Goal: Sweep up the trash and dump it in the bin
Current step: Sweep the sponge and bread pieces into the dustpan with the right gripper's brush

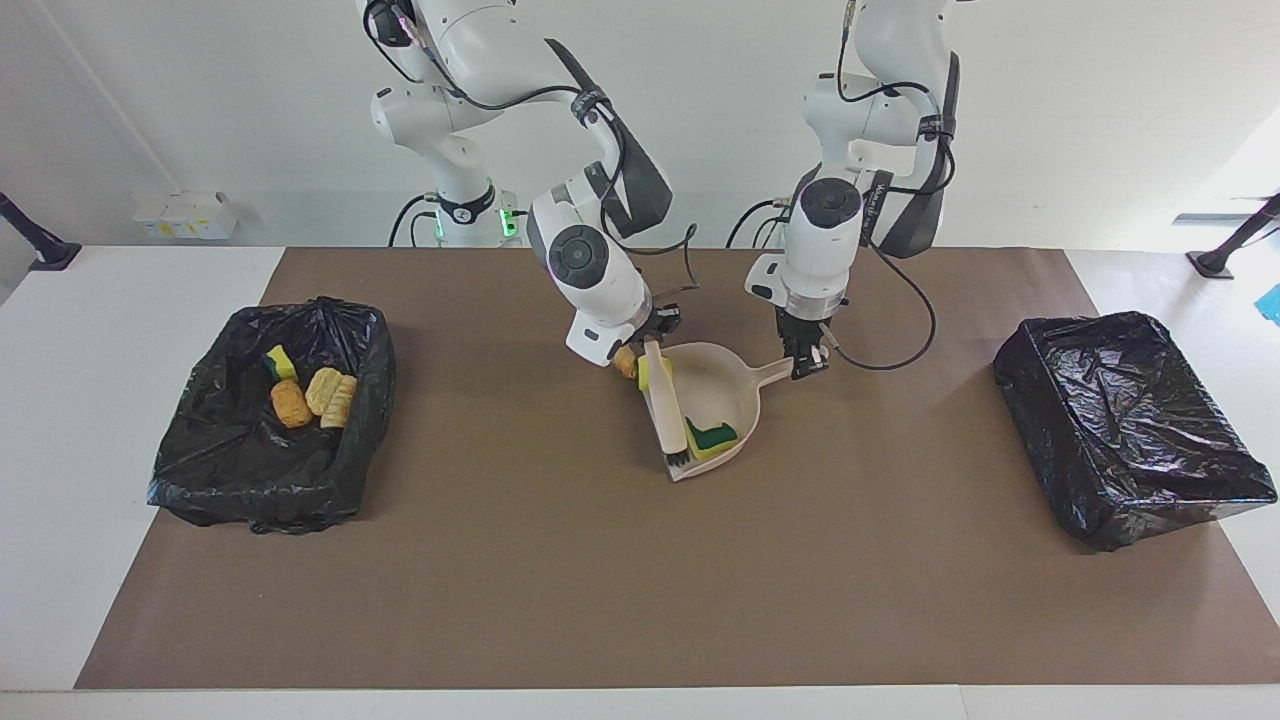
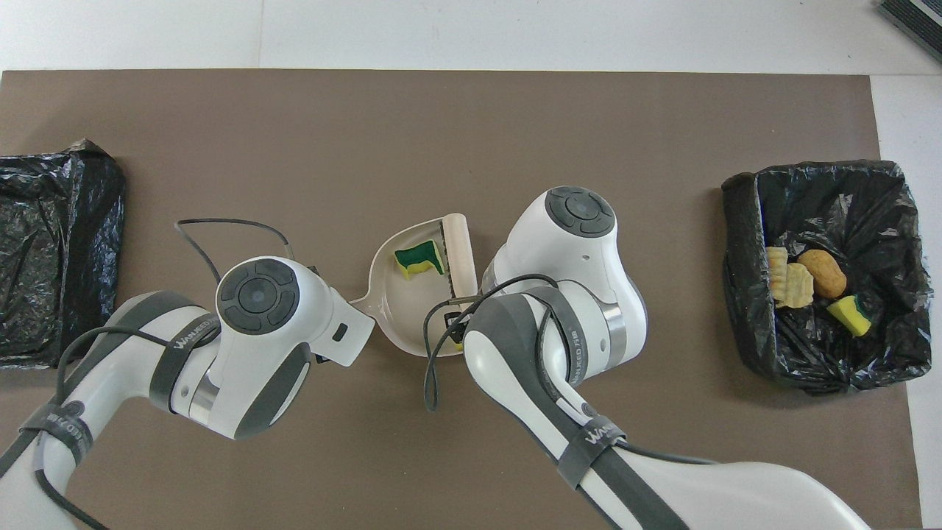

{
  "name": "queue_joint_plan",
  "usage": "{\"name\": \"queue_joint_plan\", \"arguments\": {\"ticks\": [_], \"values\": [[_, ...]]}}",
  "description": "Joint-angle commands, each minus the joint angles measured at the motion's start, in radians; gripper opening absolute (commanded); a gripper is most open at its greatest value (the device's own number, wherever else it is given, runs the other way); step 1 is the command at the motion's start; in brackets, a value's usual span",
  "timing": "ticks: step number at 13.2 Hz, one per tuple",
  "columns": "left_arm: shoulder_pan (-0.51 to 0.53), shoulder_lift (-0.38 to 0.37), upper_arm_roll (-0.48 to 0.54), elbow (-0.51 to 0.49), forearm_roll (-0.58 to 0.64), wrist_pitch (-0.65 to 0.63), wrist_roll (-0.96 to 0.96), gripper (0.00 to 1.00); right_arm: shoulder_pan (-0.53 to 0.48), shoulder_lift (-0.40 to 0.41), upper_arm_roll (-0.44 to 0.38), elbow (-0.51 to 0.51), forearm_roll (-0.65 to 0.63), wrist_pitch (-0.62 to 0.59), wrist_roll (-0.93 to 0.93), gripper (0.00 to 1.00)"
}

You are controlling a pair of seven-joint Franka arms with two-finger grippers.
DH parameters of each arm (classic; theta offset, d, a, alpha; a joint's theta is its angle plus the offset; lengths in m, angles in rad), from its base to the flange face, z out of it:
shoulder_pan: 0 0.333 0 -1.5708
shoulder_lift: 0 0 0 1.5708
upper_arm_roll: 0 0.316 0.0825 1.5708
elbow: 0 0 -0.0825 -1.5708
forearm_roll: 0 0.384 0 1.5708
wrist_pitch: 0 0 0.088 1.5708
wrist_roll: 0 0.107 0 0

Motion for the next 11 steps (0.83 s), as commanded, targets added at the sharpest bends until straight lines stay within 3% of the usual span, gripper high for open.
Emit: {"name": "queue_joint_plan", "arguments": {"ticks": [1,5,8,11], "values": [[-0.014,-0.002,0.008,-0.027,0.016,0.047,-0.015,0.00,-0.020,0.024,0.002,0.092,0.030,-0.080,-0.001,0.00],[-0.014,-0.002,0.008,-0.023,0.016,0.033,-0.001,0.00,-0.032,-0.041,-0.021,0.088,0.004,-0.233,0.052,0.00],[-0.009,-0.003,0.010,-0.010,0.016,0.019,0.051,0.00,-0.052,-0.075,-0.029,0.083,-0.118,-0.356,0.392,0.00],[0.026,-0.015,0.013,0.038,0.016,-0.094,0.194,0.00,-0.054,-0.111,-0.032,0.023,-0.146,-0.386,0.525,0.00]]}}
